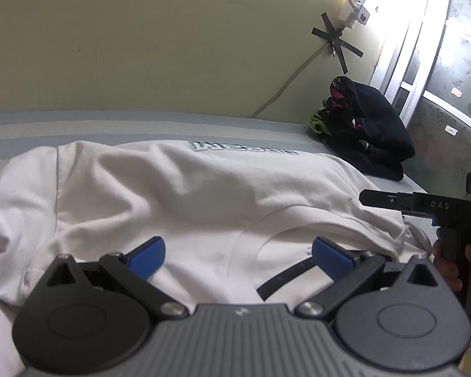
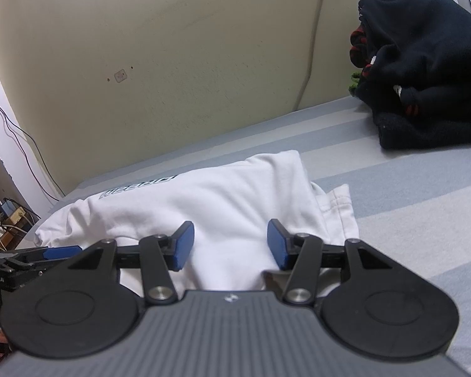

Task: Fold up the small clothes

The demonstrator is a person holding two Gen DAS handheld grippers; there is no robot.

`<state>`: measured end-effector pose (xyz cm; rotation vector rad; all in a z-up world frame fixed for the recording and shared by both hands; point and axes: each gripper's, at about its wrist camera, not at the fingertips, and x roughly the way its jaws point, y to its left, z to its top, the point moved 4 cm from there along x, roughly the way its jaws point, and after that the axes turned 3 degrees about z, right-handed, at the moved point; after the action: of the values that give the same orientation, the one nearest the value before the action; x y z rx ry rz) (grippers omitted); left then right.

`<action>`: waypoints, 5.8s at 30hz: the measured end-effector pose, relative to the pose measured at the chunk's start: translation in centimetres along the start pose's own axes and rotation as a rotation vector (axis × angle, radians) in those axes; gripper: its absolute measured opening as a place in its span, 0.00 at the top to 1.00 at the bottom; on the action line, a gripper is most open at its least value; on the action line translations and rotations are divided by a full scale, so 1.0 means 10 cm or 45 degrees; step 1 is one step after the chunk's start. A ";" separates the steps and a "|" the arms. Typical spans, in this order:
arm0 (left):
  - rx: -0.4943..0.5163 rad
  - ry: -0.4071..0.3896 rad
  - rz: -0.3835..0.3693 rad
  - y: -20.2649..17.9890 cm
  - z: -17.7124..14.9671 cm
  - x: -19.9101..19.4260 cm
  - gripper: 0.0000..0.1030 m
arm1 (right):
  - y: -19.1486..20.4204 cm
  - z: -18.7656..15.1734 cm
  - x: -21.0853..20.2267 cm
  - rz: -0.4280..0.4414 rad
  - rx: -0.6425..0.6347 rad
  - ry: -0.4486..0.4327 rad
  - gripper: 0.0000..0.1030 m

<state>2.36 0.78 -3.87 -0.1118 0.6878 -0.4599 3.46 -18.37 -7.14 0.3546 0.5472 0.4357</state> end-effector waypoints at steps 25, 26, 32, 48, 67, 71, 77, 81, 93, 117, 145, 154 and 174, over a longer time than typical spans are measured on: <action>-0.064 -0.129 0.052 0.10 0.04 -0.18 0.00 | 0.01 0.00 0.00 0.000 0.000 -0.002 0.46; -0.068 -0.131 0.056 0.10 0.05 -0.18 0.00 | 0.01 0.00 0.00 0.000 0.000 -0.002 0.46; -0.094 -0.127 0.069 0.15 0.05 -0.18 0.00 | 0.01 0.00 0.00 0.003 0.003 -0.001 0.46; -0.156 -0.185 -0.027 0.12 0.14 -0.28 0.10 | -0.55 0.16 -0.65 -0.064 0.306 -0.032 0.36; -0.195 0.051 -0.127 -0.05 0.13 0.23 0.71 | -0.31 0.12 -0.19 -0.005 0.298 0.122 0.34; -0.215 0.053 -0.140 -0.02 0.13 0.23 0.71 | -0.27 0.10 -0.18 -0.008 0.259 0.113 0.34; -0.237 0.054 -0.155 0.01 0.13 0.22 0.70 | -0.36 0.08 -0.23 0.037 0.322 0.090 0.35; -0.229 0.052 -0.154 -0.01 0.13 0.22 0.68 | -0.36 0.08 -0.23 0.031 0.305 0.091 0.35; -0.228 0.052 -0.154 -0.01 0.13 0.21 0.66 | -0.34 0.07 -0.24 0.030 0.310 0.086 0.35; -0.215 0.050 -0.152 -0.03 0.14 0.21 0.63 | -0.33 0.08 -0.21 0.029 0.309 0.092 0.35; -0.240 -0.043 -0.207 0.03 0.22 -0.08 0.80 | 0.44 0.52 -0.18 0.251 0.218 0.023 0.79; -0.357 -0.467 -0.083 0.83 0.40 -1.56 0.67 | 2.06 0.62 0.49 0.520 -0.168 0.193 0.79; -0.352 -0.308 0.043 0.79 -0.07 -1.19 0.44 | 2.29 0.58 1.03 0.594 -0.366 0.354 0.65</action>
<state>-3.18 13.11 0.62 -0.4096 0.5113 -0.3103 7.79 4.90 3.06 0.1407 0.6619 1.0137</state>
